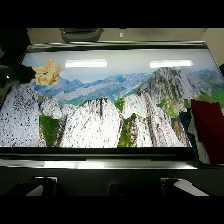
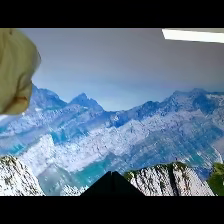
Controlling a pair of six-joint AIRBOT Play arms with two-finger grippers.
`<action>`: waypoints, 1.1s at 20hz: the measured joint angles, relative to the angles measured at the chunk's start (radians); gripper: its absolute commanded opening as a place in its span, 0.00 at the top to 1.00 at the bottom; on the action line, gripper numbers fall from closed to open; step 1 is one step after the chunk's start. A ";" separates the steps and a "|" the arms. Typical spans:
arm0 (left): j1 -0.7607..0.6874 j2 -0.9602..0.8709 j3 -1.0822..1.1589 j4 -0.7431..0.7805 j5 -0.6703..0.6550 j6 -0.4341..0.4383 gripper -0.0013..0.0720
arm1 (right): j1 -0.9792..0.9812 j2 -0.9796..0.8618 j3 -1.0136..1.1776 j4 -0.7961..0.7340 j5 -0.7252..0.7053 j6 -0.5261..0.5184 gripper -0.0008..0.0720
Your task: Fold the shirts.
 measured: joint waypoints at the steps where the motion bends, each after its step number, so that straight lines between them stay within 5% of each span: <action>1: -0.008 -0.035 0.057 0.047 -0.027 0.004 0.95 | 0.062 0.011 0.054 0.016 -0.074 -0.011 0.08; 3: -0.034 -0.129 0.162 0.167 -0.103 0.002 0.92 | 0.240 0.031 0.132 0.039 -0.219 -0.018 0.07; 4: -0.049 -0.178 0.198 0.219 -0.151 -0.006 0.66 | 0.349 0.035 0.156 0.045 -0.266 -0.016 0.07; 5: -0.060 -0.222 0.221 0.251 -0.194 -0.021 0.17 | 0.452 0.031 0.172 0.037 -0.285 -0.005 0.07; 6: -0.071 -0.266 0.234 0.265 -0.251 -0.044 0.01 | 0.562 0.014 0.180 0.015 -0.280 0.012 0.07; 10: -0.093 -0.346 0.113 0.204 -0.414 -0.095 0.03 | 0.866 -0.122 0.142 -0.002 -0.105 0.056 0.06; 15: -0.121 -0.231 -0.147 0.158 -0.299 -0.152 0.03 | 1.022 -0.245 0.107 0.036 0.014 0.071 0.06; 22: -0.130 -0.188 -0.206 0.145 -0.232 -0.169 0.03 | 1.066 -0.276 0.098 0.005 0.032 0.076 0.06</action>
